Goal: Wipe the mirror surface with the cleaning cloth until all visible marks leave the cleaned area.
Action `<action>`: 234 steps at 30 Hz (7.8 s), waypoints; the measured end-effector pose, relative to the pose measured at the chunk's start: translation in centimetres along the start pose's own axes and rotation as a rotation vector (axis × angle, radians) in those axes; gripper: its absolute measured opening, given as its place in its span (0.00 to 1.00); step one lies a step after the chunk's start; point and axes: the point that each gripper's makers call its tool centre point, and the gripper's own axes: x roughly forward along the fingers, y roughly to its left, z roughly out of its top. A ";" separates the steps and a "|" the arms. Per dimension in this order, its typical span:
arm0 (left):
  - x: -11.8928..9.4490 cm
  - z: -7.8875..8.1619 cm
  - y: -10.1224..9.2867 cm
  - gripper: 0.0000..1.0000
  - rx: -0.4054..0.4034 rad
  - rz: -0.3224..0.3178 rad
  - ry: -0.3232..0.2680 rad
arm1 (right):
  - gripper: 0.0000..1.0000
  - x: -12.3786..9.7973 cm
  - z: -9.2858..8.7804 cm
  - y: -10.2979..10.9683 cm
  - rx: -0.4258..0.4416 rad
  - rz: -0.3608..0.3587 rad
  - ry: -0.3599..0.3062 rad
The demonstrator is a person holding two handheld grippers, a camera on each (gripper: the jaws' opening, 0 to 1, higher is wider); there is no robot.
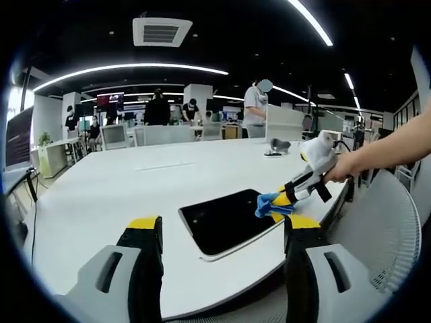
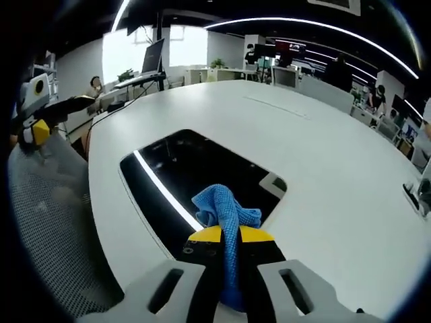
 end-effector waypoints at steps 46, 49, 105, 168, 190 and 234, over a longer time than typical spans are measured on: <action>0.0 0.2 -0.2 0.70 -0.001 0.005 0.006 | 0.02 4.5 3.6 -5.6 -0.067 -0.115 -0.022; 0.0 0.2 -0.2 0.70 -0.001 0.004 0.005 | 0.02 4.9 3.9 -5.9 -0.079 -0.129 -0.013; 0.0 -0.1 -0.1 0.69 -0.006 0.003 0.023 | 0.01 6.2 5.3 -7.4 -0.078 -0.197 -0.099; -0.1 -0.2 -0.1 0.70 -0.004 -0.005 0.007 | 0.03 -2.3 -1.8 -6.7 0.318 -0.284 0.005; -0.1 0.1 -0.3 0.70 -0.002 -0.003 -0.001 | 0.08 -1.5 -2.5 -7.7 0.290 -0.273 0.051; -0.1 0.2 -0.1 0.70 -0.003 -0.007 -0.018 | 0.53 -15.5 -0.2 -1.5 0.339 -0.356 -0.199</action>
